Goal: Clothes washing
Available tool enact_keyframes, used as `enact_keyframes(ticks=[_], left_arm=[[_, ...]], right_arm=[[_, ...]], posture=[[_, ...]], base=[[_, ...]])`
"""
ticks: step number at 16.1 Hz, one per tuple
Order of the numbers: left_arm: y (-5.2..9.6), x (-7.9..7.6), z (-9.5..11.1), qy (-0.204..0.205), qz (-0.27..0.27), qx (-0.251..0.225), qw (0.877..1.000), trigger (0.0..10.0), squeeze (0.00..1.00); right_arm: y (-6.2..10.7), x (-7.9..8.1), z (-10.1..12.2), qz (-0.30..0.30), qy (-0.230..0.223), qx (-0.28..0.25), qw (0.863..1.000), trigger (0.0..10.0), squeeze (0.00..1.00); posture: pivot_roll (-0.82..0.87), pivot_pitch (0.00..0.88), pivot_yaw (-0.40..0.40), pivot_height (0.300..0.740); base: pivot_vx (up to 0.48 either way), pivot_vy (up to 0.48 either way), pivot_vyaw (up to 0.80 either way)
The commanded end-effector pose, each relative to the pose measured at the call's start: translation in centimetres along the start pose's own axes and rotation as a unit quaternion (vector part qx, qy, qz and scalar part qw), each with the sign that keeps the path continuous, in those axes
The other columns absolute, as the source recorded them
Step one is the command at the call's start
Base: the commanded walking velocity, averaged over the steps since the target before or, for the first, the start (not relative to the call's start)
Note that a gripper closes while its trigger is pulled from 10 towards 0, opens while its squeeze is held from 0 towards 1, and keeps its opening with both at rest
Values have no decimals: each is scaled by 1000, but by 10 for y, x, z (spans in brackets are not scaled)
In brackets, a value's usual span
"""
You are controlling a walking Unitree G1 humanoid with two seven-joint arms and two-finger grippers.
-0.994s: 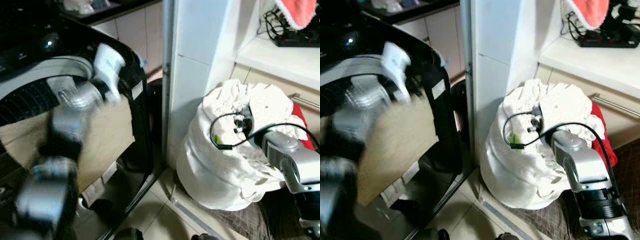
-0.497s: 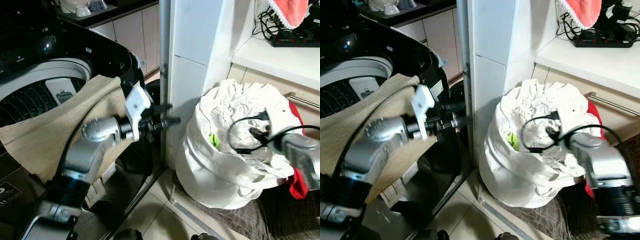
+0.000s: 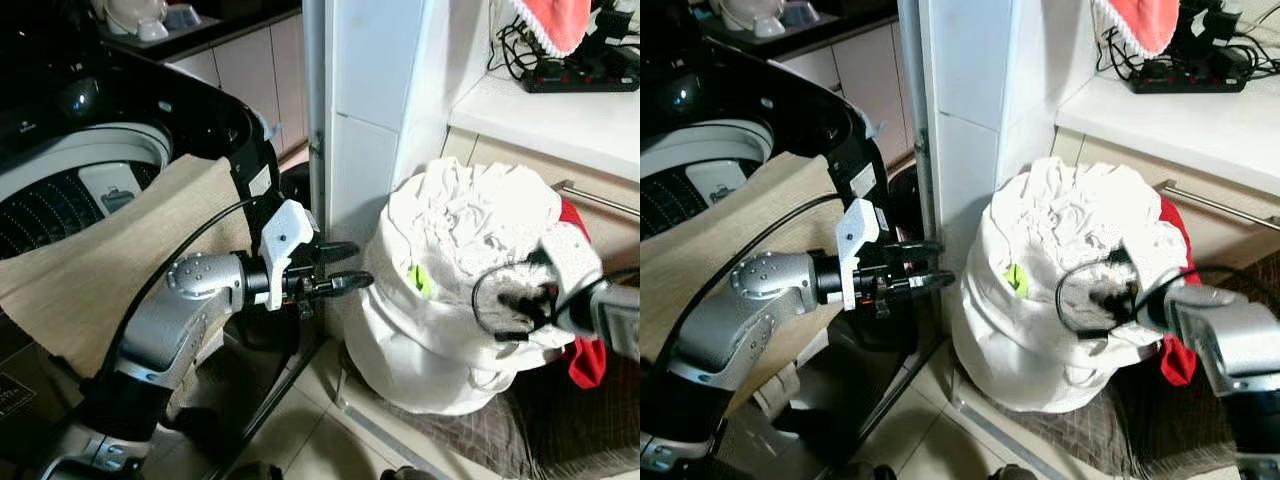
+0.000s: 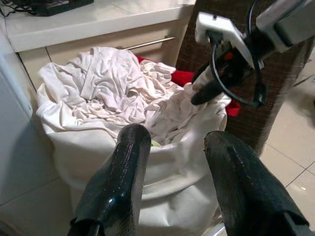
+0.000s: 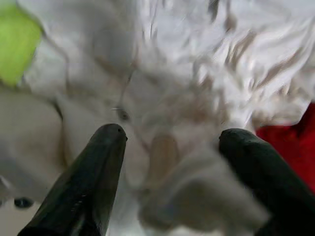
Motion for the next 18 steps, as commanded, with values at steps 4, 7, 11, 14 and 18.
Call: enact_keyframes(ticks=[4, 7, 11, 14, 18], left_arm=[[3, -8, 2, 3, -19, 15, 1000, 10000, 0], [2, -10, 2, 5, -22, 14, 1000, 10000, 0], [2, -10, 2, 7, -20, 16, 1000, 10000, 0], [2, -9, 1, 7, -13, 17, 1000, 10000, 0], [1, -2, 2, 1, 12, 14, 1000, 10000, 0]], right_arm=[[-4, -2, -12, 5, 8, 26, 1000, 0, 0], [-5, -4, -12, -3, 14, 27, 1000, 0, 0], [-6, -6, -10, -6, 17, 18, 1000, 0, 0], [-9, -7, -10, -7, 14, 13, 1000, 0, 0], [-11, -9, -8, -6, 4, -1, 1000, 0, 0]], posture=[[-149, 21, 65, 740], [-149, 21, 65, 740], [-148, 21, 63, 740], [-149, 21, 63, 740], [-148, 20, 63, 740]], base=[[0, 0, 0], [0, 0, 0], [0, 0, 0], [0, 0, 0], [0, 0, 0]])
Point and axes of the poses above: a point about 5 cm out from each wrist's last joint towards the gripper, its own y axis pointing back from the gripper into the wrist, its own z axis along the axis of the wrist's last joint, x = y × z, the point moved 3 cm from there along -y, pointing out of the wrist towards the gripper, and after that the axes turned 1 degree about -y, right-handed, at the moved point
